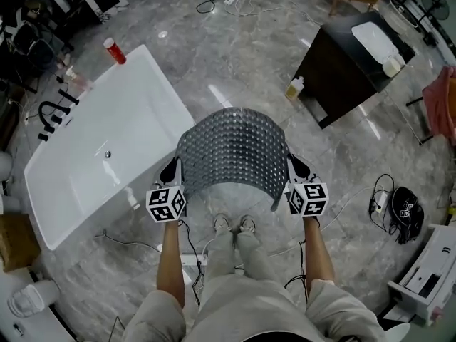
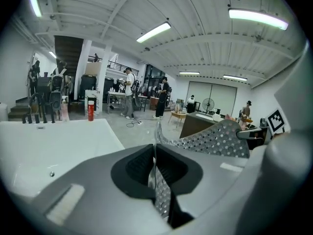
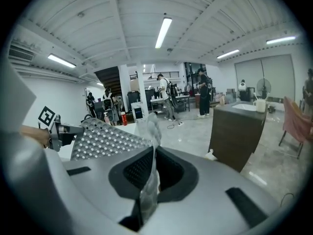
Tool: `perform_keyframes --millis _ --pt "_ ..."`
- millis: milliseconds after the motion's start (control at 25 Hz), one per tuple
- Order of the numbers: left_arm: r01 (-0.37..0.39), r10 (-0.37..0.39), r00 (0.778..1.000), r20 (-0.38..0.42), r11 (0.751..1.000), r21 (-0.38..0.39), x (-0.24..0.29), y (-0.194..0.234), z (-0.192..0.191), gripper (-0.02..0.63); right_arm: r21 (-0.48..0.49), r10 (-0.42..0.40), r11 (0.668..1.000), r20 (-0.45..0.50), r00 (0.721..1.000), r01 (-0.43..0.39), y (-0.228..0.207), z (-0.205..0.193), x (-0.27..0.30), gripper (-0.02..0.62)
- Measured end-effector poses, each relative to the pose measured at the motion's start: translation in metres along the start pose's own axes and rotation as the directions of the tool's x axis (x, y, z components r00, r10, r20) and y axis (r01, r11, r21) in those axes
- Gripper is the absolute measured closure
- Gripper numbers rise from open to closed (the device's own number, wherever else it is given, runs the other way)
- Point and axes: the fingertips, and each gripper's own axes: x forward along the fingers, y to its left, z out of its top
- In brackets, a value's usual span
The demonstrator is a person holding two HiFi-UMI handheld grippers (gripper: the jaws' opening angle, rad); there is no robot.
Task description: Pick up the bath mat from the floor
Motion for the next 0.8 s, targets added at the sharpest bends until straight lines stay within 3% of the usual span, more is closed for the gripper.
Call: perform_keyframes --millis 440,800 --pt "0.028 -0.029 0.998 0.061 1.0 0.007 -0.027 -0.028 0.082 0.578 0.004 -0.017 1.0 0.094 0.995 0.017 -0.006 0.081 -0.036 0.574" --pt "0.046 -0.05 0.994 0.098 0.998 0.039 -0.05 -0.044 0.125 0.578 0.001 -0.019 1.0 0.134 0.991 0.02 -0.003 0.112 -0.064 0.574"
